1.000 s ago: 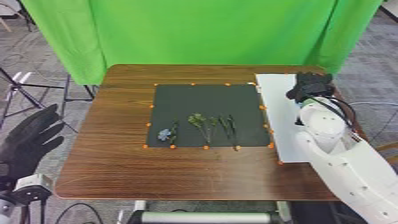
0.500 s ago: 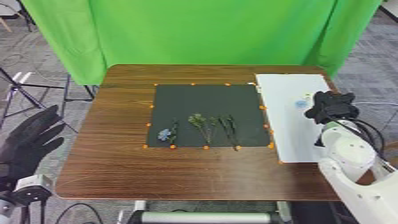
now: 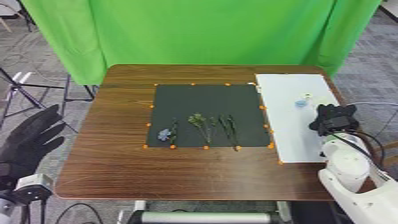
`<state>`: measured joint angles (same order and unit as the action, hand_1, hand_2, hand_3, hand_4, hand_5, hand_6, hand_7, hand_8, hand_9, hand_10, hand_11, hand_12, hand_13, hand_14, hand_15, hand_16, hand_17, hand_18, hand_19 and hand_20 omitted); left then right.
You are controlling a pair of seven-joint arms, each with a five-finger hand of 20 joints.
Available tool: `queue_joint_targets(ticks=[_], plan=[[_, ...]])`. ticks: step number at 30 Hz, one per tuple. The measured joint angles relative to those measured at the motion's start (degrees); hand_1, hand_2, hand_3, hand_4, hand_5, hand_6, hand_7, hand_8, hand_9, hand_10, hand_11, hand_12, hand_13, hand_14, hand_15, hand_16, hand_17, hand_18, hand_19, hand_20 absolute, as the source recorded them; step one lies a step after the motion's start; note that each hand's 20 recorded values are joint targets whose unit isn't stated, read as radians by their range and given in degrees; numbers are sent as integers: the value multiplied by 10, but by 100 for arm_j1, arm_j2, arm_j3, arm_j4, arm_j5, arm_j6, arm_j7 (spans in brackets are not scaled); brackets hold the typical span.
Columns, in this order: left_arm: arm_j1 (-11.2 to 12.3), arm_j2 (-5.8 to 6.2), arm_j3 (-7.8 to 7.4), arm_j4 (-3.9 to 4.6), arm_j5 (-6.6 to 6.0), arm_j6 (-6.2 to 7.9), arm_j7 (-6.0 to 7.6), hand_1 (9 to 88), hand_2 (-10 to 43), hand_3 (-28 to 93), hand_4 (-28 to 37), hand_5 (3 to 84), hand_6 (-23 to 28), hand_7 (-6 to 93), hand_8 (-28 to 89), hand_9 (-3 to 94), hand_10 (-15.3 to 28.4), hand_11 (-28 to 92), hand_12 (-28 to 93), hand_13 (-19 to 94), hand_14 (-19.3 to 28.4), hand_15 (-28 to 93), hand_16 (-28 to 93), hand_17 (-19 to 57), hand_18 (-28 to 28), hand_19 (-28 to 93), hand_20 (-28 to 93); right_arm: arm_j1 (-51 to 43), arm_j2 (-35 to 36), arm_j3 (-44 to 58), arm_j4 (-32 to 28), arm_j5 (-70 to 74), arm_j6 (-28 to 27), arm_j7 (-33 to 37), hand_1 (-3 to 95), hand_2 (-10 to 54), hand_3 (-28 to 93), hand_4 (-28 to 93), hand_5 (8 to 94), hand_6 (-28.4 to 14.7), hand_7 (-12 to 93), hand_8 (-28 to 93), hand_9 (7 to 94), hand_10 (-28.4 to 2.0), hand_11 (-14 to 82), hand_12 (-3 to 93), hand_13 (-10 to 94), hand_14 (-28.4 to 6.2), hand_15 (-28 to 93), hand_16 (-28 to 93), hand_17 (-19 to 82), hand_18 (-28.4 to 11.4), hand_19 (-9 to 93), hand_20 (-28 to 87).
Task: Arrange flowers
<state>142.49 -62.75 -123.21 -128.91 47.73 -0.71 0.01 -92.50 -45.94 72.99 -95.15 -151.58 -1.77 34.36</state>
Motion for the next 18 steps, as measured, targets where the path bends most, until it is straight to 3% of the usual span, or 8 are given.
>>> queue_joint_targets(ticks=[2,7,18], plan=[[-2,2,4,2,0,0,-1,242,-16,702,-274,199,6,214,-112,185,89,89,199,123,120,162,65,-131,182,342,88,92,19,-115,134,-94,286,1,477,-95,795,-281,579,23,511,-5,731,-58,260,488,690,-22,546,364,249,-189,768,490],[-3,8,10,4,0,1,-3,241,-16,702,-273,198,6,215,-112,185,89,87,199,122,120,163,65,-131,181,341,87,341,24,-293,454,-250,643,-63,518,-95,795,-282,684,35,520,26,824,-51,233,532,786,3,523,392,301,-185,778,491],[12,-1,6,2,0,4,-5,242,-16,702,-273,198,6,213,-112,184,89,85,201,122,120,161,64,-131,181,341,87,232,0,-124,416,-116,798,-237,521,-95,810,-283,733,22,482,-1,877,-45,175,514,831,23,429,450,334,-183,767,488]])
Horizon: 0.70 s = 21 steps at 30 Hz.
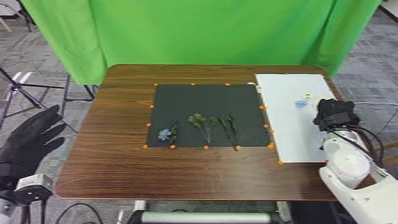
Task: Arrange flowers
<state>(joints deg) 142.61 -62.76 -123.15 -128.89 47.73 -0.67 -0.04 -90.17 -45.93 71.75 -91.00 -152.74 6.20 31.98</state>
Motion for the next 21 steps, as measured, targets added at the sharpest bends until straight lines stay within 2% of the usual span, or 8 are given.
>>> queue_joint_targets(ticks=[10,13,14,16,17,18,21], plan=[[6,-2,0,-1,2,1,-1,242,-16,703,-272,198,6,213,-112,184,89,85,202,121,120,161,66,-132,182,342,87,-177,-20,127,-908,291,577,-190,522,-95,811,-283,730,23,489,9,879,-48,169,522,836,22,420,464,334,-184,766,490],[4,-6,2,-2,4,1,-9,243,-16,702,-273,198,6,213,-112,184,89,85,202,121,120,161,66,-132,182,342,87,-91,-58,42,-1090,362,568,-289,505,-95,811,-283,682,28,497,32,838,-51,171,526,794,24,441,461,303,-188,768,501],[3,-6,4,-2,4,0,-14,243,-16,702,-273,198,7,212,-112,184,89,85,202,121,120,161,66,-132,182,342,87,-37,-76,-16,-1109,357,537,-285,478,-95,806,-283,623,20,477,26,782,-60,170,495,743,9,476,429,277,-191,765,506],[-4,-6,10,-2,4,-2,-27,243,-15,700,-273,198,7,212,-111,183,88,84,202,121,120,161,66,-132,182,342,87,83,-124,-129,-1149,264,288,-176,414,-95,839,-282,533,2,383,-96,617,-103,264,326,610,-48,576,317,219,-199,767,518],[-9,-6,12,-2,5,-4,-31,243,-15,701,-273,198,7,212,-111,183,89,84,202,121,120,160,65,-132,181,342,87,127,-157,-144,-1192,182,17,-50,391,-95,858,-282,492,-5,347,-137,536,-120,285,275,540,-78,626,264,191,-200,770,524],[-12,-6,13,-2,5,-4,-33,243,-15,701,-272,198,7,212,-111,184,89,84,202,121,120,160,65,-132,181,342,87,161,-191,-134,-1260,109,-355,120,381,-95,867,-282,470,-10,332,-154,492,-128,291,255,503,-92,650,241,177,-200,771,528],[-10,-6,13,-2,5,-2,-32,242,-16,701,-272,199,7,211,-111,184,89,84,202,121,121,162,66,-132,182,342,87,191,-245,42,-1438,98,-1616,438,379,-95,873,-283,455,-13,333,-157,469,-131,291,250,486,-98,665,230,169,-200,772,533]])
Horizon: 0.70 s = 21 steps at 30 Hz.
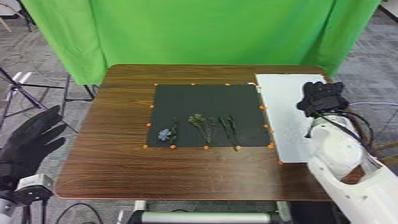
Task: Arrange flowers
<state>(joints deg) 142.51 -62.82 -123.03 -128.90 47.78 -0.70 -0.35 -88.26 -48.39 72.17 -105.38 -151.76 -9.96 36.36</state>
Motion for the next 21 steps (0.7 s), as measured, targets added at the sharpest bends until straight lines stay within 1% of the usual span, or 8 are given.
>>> queue_joint_targets(ticks=[2,4,8,11,15,21], plan=[[12,0,-5,-1,0,2,2,242,-16,702,-272,199,7,212,-111,184,89,84,202,121,121,162,66,-132,182,342,87,-7,24,119,7,40,-570,0,379,-95,873,-283,458,-15,332,-157,472,-131,289,249,486,-98,666,225,170,-201,774,535],[26,-5,-12,-4,0,2,3,242,-16,702,-272,198,6,212,-111,184,89,85,202,121,121,162,65,-132,182,342,87,-34,103,154,58,78,-775,-9,378,-95,872,-283,462,-17,332,-156,485,-130,285,246,488,-96,664,219,172,-199,773,534],[36,-19,-16,-4,0,2,3,242,-16,702,-272,198,6,213,-111,184,89,85,202,121,120,162,65,-131,181,342,86,-158,252,193,161,132,-780,-30,378,-95,868,-283,466,-19,331,-155,504,-131,277,239,498,-90,647,205,186,-191,765,521],[35,-20,-16,-4,0,1,3,243,-16,701,-273,198,7,212,-111,184,89,85,202,121,120,161,65,-131,181,342,86,-202,282,196,247,167,-790,-11,377,-95,868,-283,479,-34,296,-141,523,-138,266,238,515,-83,605,197,195,-191,768,510],[23,-17,-11,2,0,-1,-2,242,-16,702,-272,198,7,213,-111,184,88,86,202,121,121,161,65,-132,181,343,87,-215,282,195,327,216,-864,78,374,-95,870,-283,480,-41,282,-134,515,-147,257,240,511,-84,588,202,192,-196,770,512],[20,-11,-10,2,0,-1,-6,243,-17,702,-272,198,6,212,-111,184,89,87,201,121,121,163,65,-132,181,341,86,-249,295,197,370,200,-916,164,367,-95,873,-283,472,-43,283,-128,476,-148,292,265,475,-95,607,217,172,-201,770,525]])
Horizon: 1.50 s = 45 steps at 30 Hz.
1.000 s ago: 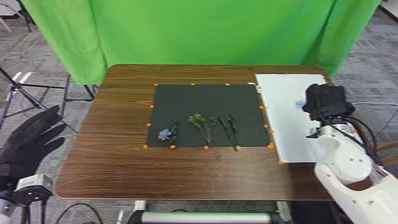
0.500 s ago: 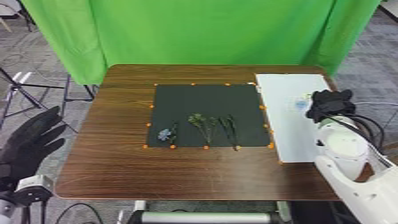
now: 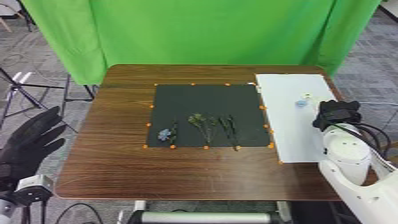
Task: Arrange flowers
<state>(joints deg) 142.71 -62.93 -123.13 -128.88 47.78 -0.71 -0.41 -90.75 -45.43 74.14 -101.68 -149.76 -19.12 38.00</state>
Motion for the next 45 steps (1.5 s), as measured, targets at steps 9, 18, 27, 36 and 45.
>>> queue_joint_targets(ticks=[9,18,27,36,45], plan=[[-1,16,0,3,0,0,-5,244,-15,700,-272,197,6,212,-110,184,89,86,201,121,121,163,64,-132,182,342,87,0,13,-11,254,6,24,-42,396,-95,848,-283,510,-8,340,-158,569,-110,336,257,564,-64,568,251,201,-193,774,525],[-5,23,0,4,0,0,-8,244,-15,701,-272,197,6,212,-111,184,89,86,201,122,120,163,65,-132,182,342,86,16,13,-53,892,-85,1300,-301,536,-95,780,-283,701,29,484,12,857,-45,158,481,807,12,425,445,309,-188,792,517],[2,16,-5,1,0,2,-8,243,-16,702,-272,198,6,212,-111,184,89,86,202,121,121,164,64,-133,182,344,87,-205,10,96,702,41,1835,-639,509,-95,842,-269,729,23,474,13,880,-46,150,495,819,16,440,447,324,-196,800,528],[-24,36,-20,-2,2,2,-28,242,-17,703,-272,197,6,213,-111,184,89,85,201,122,120,163,64,-132,182,342,86,523,-198,-903,10,334,2106,-1175,498,-95,844,-242,730,21,474,19,879,-49,152,503,814,10,449,455,320,-197,798,534],[-183,148,57,3,5,-10,-33,241,-18,703,-273,197,5,213,-111,183,89,83,202,122,119,160,65,-132,182,342,86,1859,-1380,-2176,28,357,2103,-1796,513,-95,826,-272,747,27,457,-16,897,-49,132,473,828,10,438,440,323,-197,796,534]])
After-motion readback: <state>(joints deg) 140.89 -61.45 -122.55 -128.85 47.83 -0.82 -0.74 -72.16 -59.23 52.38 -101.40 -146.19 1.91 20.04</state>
